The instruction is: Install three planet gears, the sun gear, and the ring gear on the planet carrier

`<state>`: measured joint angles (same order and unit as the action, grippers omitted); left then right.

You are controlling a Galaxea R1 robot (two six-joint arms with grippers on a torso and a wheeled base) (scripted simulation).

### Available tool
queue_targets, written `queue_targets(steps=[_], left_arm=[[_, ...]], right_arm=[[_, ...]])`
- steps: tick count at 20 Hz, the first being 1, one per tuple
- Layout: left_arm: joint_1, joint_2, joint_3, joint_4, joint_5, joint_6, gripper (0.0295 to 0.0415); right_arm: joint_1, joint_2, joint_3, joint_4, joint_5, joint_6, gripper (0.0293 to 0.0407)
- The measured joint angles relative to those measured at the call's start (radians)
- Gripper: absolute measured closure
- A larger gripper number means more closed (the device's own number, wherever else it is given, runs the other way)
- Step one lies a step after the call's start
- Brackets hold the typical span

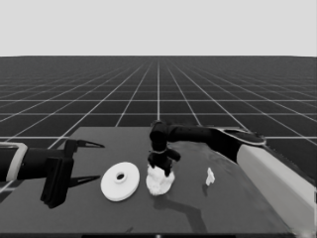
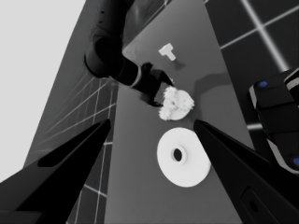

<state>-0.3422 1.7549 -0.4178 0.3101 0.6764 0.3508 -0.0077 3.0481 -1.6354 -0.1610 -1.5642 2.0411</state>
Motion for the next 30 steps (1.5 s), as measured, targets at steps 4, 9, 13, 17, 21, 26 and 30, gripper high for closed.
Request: queue_targets(steps=[4,9,13,17,21,26,30], left_arm=[[0.0,0.0,0.0,0.0,0.0,0.0,0.0326],[0.0,0.0,0.0,0.0,0.0,0.0,0.0326],[0.0,0.0,0.0,0.0,0.0,0.0,0.0326],[0.0,0.0,0.0,0.0,0.0,0.0,0.0326],[-0.014,0.495,-0.159,0.321,0.944,-0.986,0.0309],[0.042,0.738,-0.797,-0.365,0.932,-1.552,0.0325],[0.196,0.744,-0.844,-0.241,0.868,-1.569,0.0326]], right_arm=[[0.226,0.004,0.007,0.184,-0.017,-0.543,0.0315],[0.249,0.006,-0.006,0.209,-0.016,-0.623,0.0315],[-0.272,-1.093,1.083,-0.446,0.335,-1.589,0.0314],[-0.339,-1.267,1.229,-0.526,0.378,-1.709,0.0315],[-0.346,-1.286,1.246,-0.535,0.383,-1.723,0.0315],[-0.347,-1.289,1.248,-0.537,0.384,-1.725,0.0315],[-0.347,-1.289,1.249,-0.537,0.384,-1.725,0.0315]])
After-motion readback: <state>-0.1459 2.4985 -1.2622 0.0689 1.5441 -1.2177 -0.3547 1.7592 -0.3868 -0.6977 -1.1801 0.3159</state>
